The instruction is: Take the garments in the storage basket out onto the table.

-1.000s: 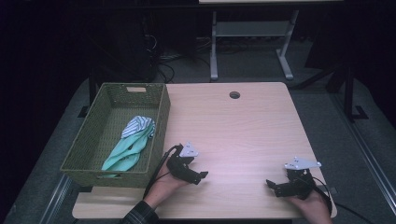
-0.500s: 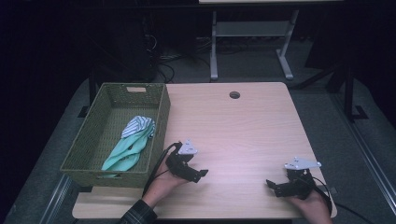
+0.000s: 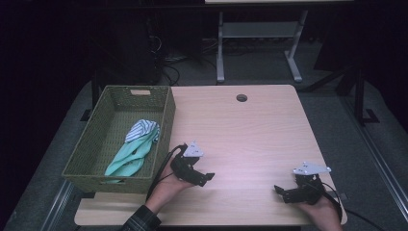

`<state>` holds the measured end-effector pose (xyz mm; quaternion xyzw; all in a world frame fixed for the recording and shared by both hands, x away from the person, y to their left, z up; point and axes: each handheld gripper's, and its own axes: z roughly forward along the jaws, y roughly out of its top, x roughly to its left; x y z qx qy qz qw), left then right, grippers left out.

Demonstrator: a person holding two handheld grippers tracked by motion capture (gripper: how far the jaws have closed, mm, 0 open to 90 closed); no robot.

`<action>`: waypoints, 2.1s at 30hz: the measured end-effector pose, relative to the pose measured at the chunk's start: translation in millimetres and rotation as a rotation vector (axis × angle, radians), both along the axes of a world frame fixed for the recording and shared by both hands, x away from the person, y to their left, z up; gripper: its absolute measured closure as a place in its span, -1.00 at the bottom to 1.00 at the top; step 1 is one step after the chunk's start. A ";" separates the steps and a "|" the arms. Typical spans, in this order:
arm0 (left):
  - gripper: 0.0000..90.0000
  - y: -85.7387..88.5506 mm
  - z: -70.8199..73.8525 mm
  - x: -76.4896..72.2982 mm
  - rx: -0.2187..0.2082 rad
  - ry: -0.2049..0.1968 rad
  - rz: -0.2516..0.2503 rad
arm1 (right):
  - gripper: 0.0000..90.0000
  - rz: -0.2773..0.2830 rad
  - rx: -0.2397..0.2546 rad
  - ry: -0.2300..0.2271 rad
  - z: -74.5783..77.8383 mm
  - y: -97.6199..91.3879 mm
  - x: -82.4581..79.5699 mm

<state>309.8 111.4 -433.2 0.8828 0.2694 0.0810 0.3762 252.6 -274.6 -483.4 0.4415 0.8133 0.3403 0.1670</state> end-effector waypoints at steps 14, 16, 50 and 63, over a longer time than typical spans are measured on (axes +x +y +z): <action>-0.71 0.5 8.1 1.1 -0.005 0.007 -0.001 | -0.99 0.000 0.000 0.000 0.0 0.0 0.0; -0.71 0.2 9.0 1.2 -0.001 0.005 -0.006 | -0.99 0.001 0.000 -0.001 0.0 -0.1 0.1; -0.70 0.2 29.2 7.5 0.011 0.007 -0.002 | -0.99 -0.001 0.000 0.000 0.0 0.1 0.0; -0.70 0.9 39.8 9.1 0.003 0.012 0.002 | -0.99 -0.001 0.001 0.000 0.0 0.1 -0.1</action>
